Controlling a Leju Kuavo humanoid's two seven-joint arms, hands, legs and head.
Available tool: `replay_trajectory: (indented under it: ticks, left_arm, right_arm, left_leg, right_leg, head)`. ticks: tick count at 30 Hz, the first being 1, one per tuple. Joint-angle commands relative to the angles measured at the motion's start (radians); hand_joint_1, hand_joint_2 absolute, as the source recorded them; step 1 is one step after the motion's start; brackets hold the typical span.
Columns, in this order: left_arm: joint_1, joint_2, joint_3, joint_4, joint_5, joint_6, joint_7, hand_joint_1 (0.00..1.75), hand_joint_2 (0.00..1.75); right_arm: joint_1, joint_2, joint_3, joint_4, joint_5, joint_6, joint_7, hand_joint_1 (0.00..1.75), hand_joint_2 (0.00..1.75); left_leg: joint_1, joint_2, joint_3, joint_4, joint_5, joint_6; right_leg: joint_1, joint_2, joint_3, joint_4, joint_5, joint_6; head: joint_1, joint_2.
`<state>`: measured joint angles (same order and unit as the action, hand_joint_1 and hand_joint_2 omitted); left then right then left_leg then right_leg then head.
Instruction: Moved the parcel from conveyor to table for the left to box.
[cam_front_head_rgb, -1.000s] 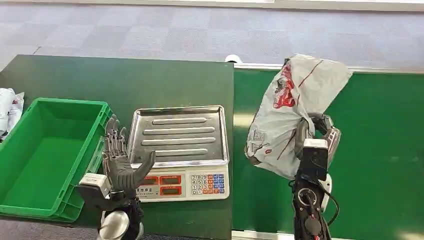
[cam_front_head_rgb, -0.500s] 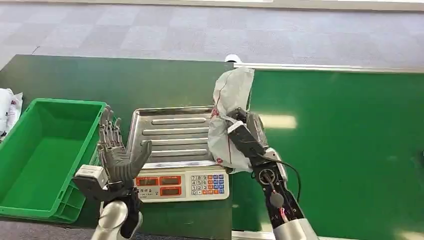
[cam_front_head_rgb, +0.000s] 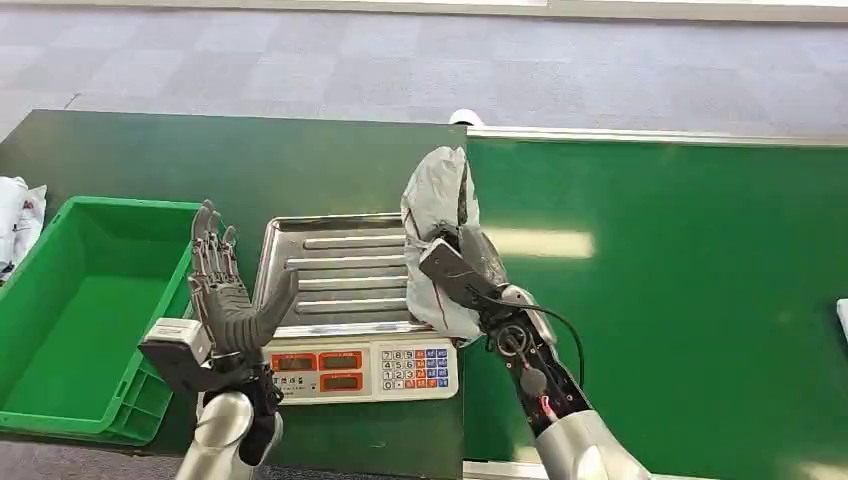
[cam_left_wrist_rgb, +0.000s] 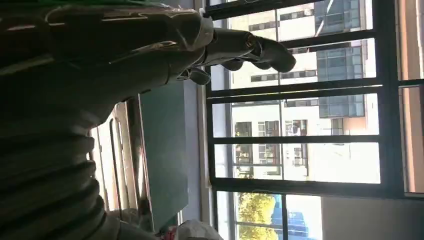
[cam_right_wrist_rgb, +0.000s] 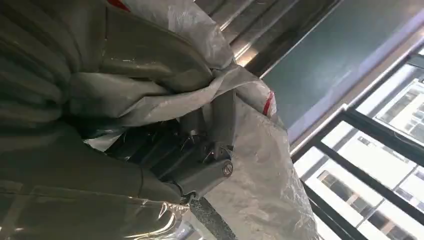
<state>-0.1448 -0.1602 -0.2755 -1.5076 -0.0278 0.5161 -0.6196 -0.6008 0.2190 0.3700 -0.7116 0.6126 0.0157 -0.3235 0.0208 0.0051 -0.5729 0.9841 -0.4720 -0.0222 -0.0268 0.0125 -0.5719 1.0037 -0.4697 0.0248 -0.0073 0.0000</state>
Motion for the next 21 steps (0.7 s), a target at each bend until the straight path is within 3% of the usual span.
replay_trajectory:
  ticks: [1,11,14,21]
  left_arm:
    - [0.024,-0.006,0.069,-0.031,-0.022,0.01,0.018,0.0,1.75]
    - [0.107,-0.017,0.107,-0.113,-0.05,0.018,0.002,0.0,1.75]
    - [0.1,-0.02,0.105,-0.104,-0.05,0.012,-0.002,0.0,1.75]
    - [0.067,-0.027,0.105,-0.08,-0.049,0.002,0.001,0.0,1.75]
  right_arm:
    - [-0.045,0.001,0.047,0.097,0.054,-0.086,-0.023,1.75,1.75]
    - [0.127,-0.049,0.077,-0.683,0.167,-0.197,0.004,1.75,1.75]
    - [0.111,-0.046,0.089,-0.76,0.17,-0.203,0.002,1.75,1.75]
    - [0.053,-0.022,0.117,-0.73,0.139,-0.19,0.001,1.75,1.75]
  left_leg:
    - [0.0,0.001,0.001,-0.001,0.0,0.001]
    - [0.0,-0.001,-0.001,0.001,-0.001,0.002]
    - [0.0,-0.002,-0.003,0.001,0.0,0.001]
    - [0.0,-0.001,-0.002,0.0,0.001,0.001]
  right_leg:
    - [0.001,0.0,0.001,-0.001,0.0,-0.002]
    - [0.001,-0.002,-0.001,0.0,-0.001,-0.003]
    - [0.0,-0.002,-0.003,0.001,-0.001,-0.002]
    - [0.001,-0.001,-0.002,0.0,0.0,-0.002]
  head:
    - [0.0,0.0]
    - [0.0,0.0]
    - [0.0,0.0]
    - [0.0,0.0]
